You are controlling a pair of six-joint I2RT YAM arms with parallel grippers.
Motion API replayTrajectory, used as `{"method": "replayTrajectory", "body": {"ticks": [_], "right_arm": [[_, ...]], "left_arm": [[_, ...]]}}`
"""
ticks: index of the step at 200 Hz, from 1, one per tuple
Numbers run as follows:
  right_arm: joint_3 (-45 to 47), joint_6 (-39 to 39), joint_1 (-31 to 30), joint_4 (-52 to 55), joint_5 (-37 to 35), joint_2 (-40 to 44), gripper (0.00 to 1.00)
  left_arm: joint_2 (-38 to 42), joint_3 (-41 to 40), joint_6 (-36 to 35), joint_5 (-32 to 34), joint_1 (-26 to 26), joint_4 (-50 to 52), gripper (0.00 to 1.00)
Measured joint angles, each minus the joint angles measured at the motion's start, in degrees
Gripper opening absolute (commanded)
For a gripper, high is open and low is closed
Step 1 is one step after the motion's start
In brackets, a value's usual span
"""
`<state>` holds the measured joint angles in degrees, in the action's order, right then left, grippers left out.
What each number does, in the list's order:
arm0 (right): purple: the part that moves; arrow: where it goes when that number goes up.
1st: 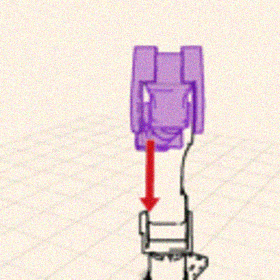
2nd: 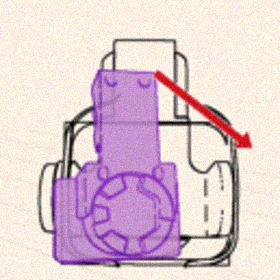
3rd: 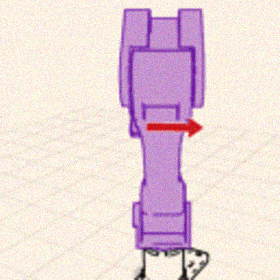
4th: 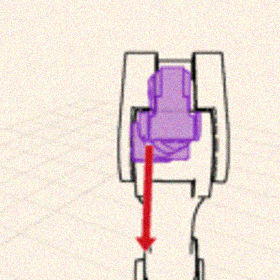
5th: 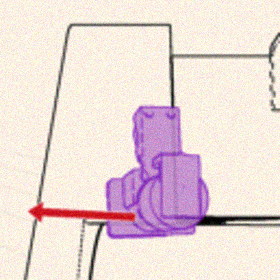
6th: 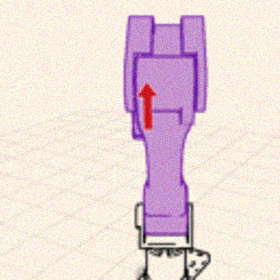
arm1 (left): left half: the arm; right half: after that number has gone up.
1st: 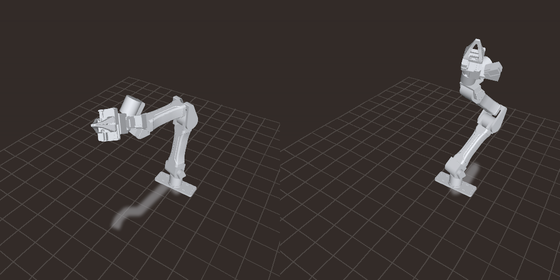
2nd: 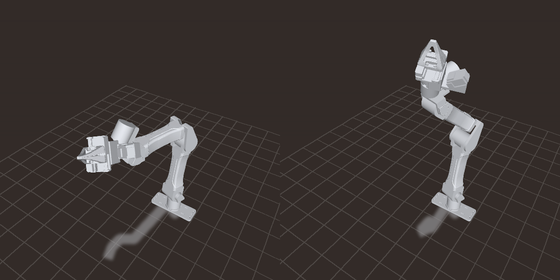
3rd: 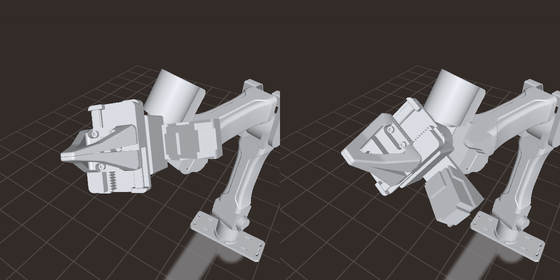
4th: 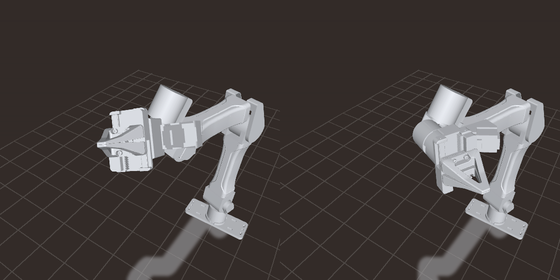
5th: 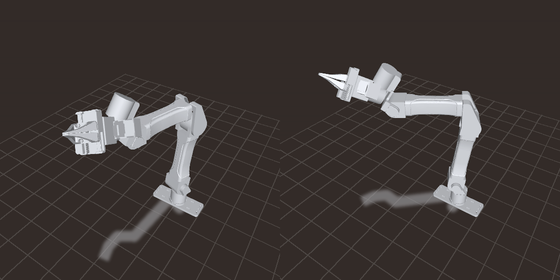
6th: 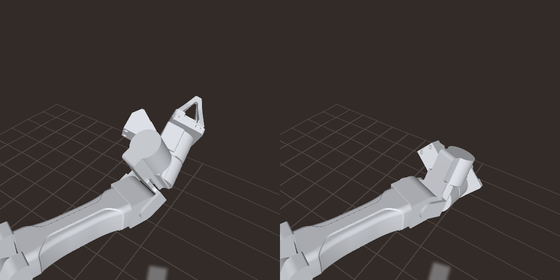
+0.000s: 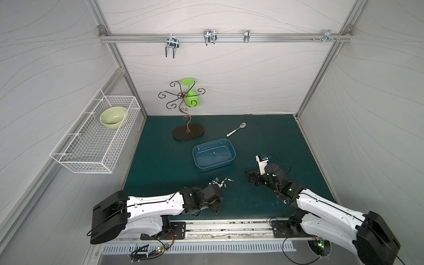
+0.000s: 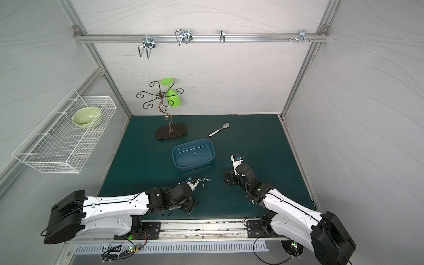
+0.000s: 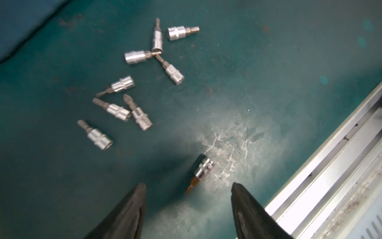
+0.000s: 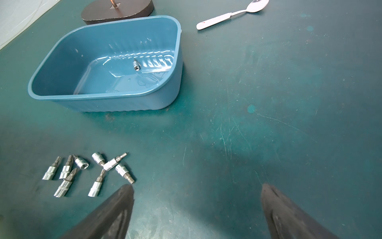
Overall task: Put the bit on the desktop into the storage box
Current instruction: Pick up the screwdriver bit from the center of the board.
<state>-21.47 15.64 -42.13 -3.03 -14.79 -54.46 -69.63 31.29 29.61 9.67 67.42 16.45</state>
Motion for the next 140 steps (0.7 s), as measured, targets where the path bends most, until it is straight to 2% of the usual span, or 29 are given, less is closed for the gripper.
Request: {"method": "replayTrajectory", "body": {"ticks": [55, 140], "right_arm": [[0.0, 0.0, 0.0, 0.0, -0.3, 0.0, 0.99], [0.0, 0.0, 0.1, 0.0, -0.7, 0.0, 0.99]], "left_arm": [[-5.7, 1.9, -0.9, 0.1, 0.3, -0.5, 0.5], [-9.6, 2.2, -1.1, -1.6, 0.6, -1.5, 0.38]]}}
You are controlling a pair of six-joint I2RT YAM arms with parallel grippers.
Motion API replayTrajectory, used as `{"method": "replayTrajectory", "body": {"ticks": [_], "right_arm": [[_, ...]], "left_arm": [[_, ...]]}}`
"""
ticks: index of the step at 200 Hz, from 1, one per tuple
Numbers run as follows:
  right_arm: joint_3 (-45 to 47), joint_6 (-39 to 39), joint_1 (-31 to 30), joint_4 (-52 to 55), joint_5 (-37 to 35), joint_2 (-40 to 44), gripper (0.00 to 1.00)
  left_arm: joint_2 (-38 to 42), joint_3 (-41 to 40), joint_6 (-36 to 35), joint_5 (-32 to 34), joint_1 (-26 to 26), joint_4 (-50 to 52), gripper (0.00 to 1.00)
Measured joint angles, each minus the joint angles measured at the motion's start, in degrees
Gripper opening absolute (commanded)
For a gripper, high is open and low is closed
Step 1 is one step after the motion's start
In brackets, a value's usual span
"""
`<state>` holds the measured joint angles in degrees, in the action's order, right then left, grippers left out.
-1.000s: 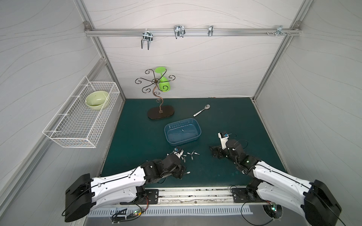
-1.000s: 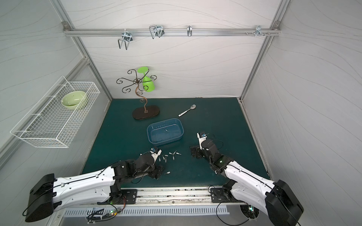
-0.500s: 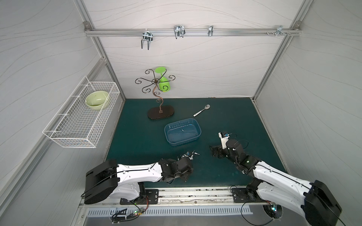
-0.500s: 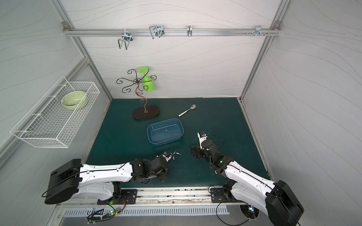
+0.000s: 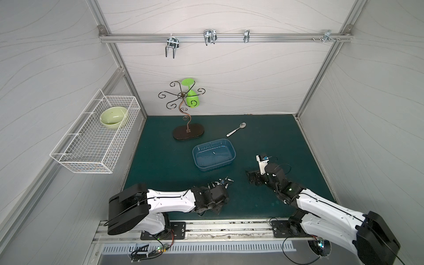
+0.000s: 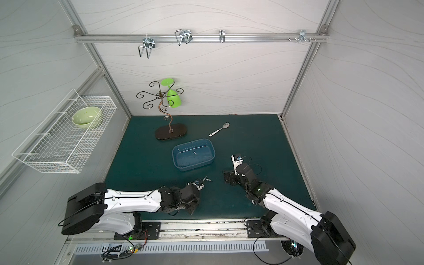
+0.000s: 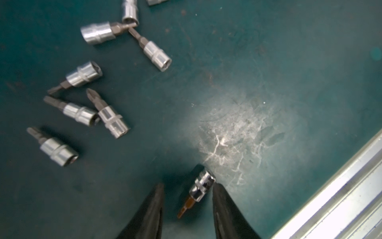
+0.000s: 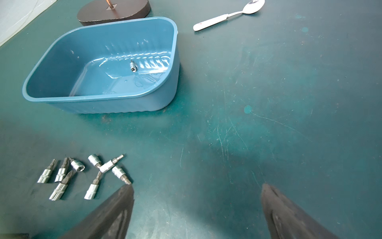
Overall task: Put the bit on the desktop into the storage box
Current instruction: Pick up the screwdriver bit from the center of the board.
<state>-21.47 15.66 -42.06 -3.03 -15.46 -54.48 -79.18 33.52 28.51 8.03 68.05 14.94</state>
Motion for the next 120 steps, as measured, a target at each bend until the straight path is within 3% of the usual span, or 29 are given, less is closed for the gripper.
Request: {"method": "replayTrajectory", "body": {"ticks": [71, 120], "right_arm": [[0.0, 0.0, 0.0, 0.0, -0.2, 0.0, 0.99], [0.0, 0.0, 0.0, 0.0, -0.2, 0.3, 0.99]], "left_arm": [[-2.0, 0.9, 0.0, -0.1, 0.0, -1.1, 0.19], [-2.0, 0.9, 0.3, 0.2, 0.3, -1.0, 0.14]]}}
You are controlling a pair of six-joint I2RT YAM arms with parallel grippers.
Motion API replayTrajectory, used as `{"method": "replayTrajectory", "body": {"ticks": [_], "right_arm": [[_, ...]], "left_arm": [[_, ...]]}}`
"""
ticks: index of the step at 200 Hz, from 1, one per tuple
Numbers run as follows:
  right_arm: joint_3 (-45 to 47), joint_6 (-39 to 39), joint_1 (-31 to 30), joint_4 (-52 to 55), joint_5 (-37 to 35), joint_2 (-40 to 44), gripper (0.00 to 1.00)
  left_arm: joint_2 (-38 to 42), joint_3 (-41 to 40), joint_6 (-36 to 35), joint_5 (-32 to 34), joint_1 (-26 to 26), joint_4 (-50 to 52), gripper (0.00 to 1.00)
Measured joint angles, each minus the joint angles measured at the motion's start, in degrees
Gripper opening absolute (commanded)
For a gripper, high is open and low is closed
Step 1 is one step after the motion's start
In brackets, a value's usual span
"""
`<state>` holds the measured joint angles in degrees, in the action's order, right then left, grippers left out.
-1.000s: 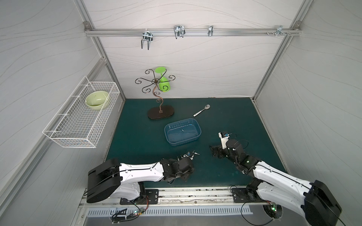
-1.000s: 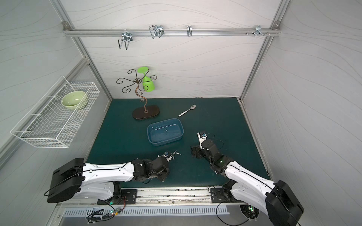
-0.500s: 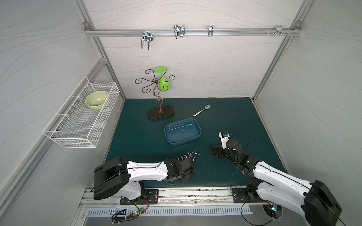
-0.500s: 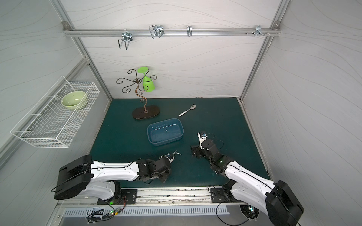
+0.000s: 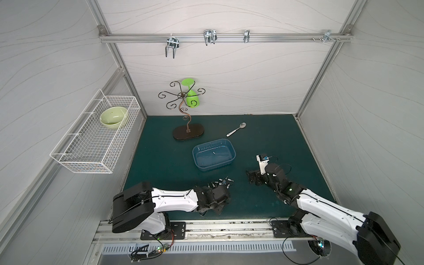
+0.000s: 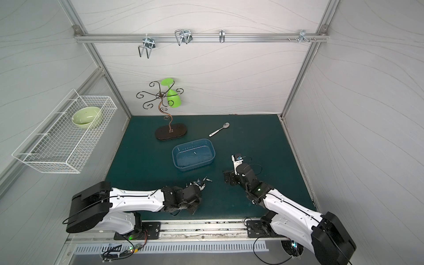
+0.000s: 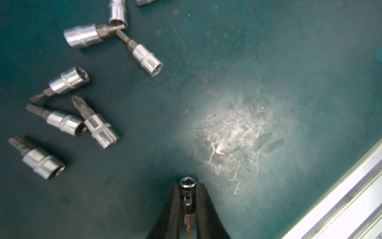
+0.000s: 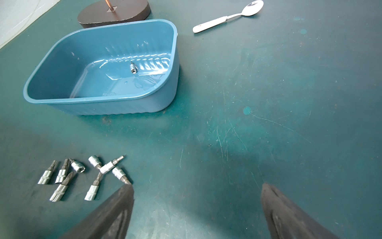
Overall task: Put the bit on the desktop into the storage box
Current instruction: Pick up the screwdriver bit from the center of the board, then place the screwdriver bit in the storage box.
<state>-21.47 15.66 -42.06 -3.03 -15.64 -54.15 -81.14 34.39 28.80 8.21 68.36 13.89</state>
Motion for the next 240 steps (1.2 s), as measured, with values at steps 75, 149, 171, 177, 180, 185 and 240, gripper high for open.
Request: {"method": "replayTrajectory", "body": {"ticks": [75, 149, 171, 177, 180, 185, 240], "right_arm": [[0.0, 0.0, 0.0, 0.0, 0.1, 0.4, 0.99], [4.8, -2.3, 0.0, -5.4, 2.8, 6.1, 0.99], [4.3, -2.3, 0.0, -5.3, 2.8, 6.3, 0.99], [4.0, -2.3, 0.0, -5.1, 2.8, 6.1, 0.99], [3.9, -2.3, 0.0, -5.0, 2.8, 5.9, 0.99], [3.7, -2.3, 0.0, -5.0, 2.9, 5.6, 0.99], [1.2, -2.6, 0.0, -4.1, 4.7, 1.4, 0.99]], "left_arm": [[7.8, 0.8, 2.3, 6.6, -0.8, 2.4, 0.06], [11.3, 7.8, -0.3, 7.6, -14.5, 3.0, 0.03], [10.0, 10.4, -2.1, 6.6, -19.5, 2.4, 0.02], [9.3, 11.0, -2.4, 6.2, -20.8, 2.1, 0.02], [9.0, 11.3, -2.6, 6.1, -21.4, 1.9, 0.02], [8.2, 11.8, -2.9, 5.7, -22.4, 1.7, 0.02], [-0.9, 16.5, -4.9, 2.1, -31.9, -1.0, 0.02]]}}
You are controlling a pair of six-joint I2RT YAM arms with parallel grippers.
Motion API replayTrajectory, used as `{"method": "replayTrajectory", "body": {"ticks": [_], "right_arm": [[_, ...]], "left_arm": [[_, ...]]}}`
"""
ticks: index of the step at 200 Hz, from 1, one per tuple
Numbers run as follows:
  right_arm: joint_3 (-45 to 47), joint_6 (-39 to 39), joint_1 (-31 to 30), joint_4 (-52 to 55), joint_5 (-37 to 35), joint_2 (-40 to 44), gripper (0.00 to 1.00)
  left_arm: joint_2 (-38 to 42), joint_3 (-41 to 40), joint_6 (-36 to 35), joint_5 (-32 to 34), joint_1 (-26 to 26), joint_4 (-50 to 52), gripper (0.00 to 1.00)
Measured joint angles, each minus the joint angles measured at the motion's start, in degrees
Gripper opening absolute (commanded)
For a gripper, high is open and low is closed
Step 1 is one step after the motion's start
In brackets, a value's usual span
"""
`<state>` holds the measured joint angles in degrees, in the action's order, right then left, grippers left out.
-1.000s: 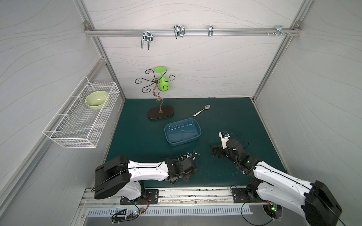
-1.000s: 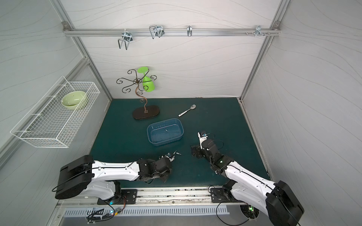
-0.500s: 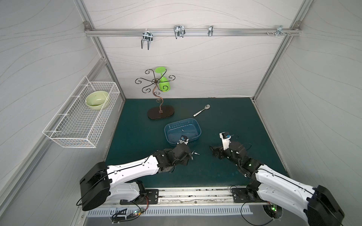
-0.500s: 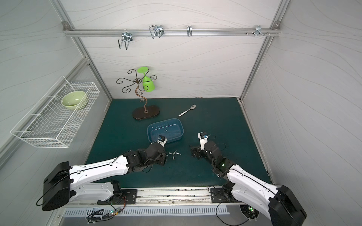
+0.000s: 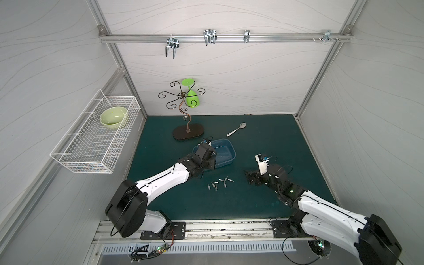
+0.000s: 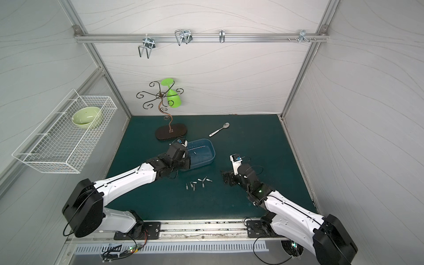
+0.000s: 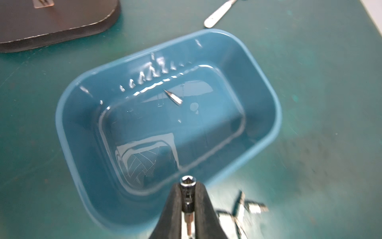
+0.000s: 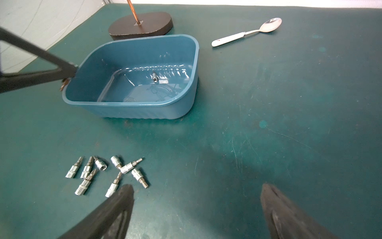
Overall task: Put the bit on the desktop into the storage box
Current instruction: Place the screwdriver bit in the storage box.
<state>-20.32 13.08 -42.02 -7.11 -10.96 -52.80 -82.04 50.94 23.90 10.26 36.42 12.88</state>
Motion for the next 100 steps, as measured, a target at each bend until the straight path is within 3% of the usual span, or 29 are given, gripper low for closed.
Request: {"method": "replayTrajectory", "body": {"ticks": [29, 50, 88, 100], "right_arm": [[-0.1, -0.1, 0.0, 0.2, 0.9, -0.1, 0.99], [-0.1, -0.2, 0.0, 0.4, 1.5, -0.1, 0.99], [-0.2, -0.7, 0.0, 0.8, 2.4, -0.4, 0.99], [-0.4, -0.7, 0.0, 0.8, 2.8, -0.9, 0.99]], "left_arm": [[-4.7, 1.6, -0.1, -1.0, -2.5, -1.0, 0.03], [-6.9, 2.0, 0.0, -1.3, -3.3, -1.6, 0.12], [-7.2, 2.1, 0.3, -1.1, -3.7, -1.7, 0.43], [-6.8, 2.1, 0.4, -0.8, -3.8, -1.4, 0.47]]}}
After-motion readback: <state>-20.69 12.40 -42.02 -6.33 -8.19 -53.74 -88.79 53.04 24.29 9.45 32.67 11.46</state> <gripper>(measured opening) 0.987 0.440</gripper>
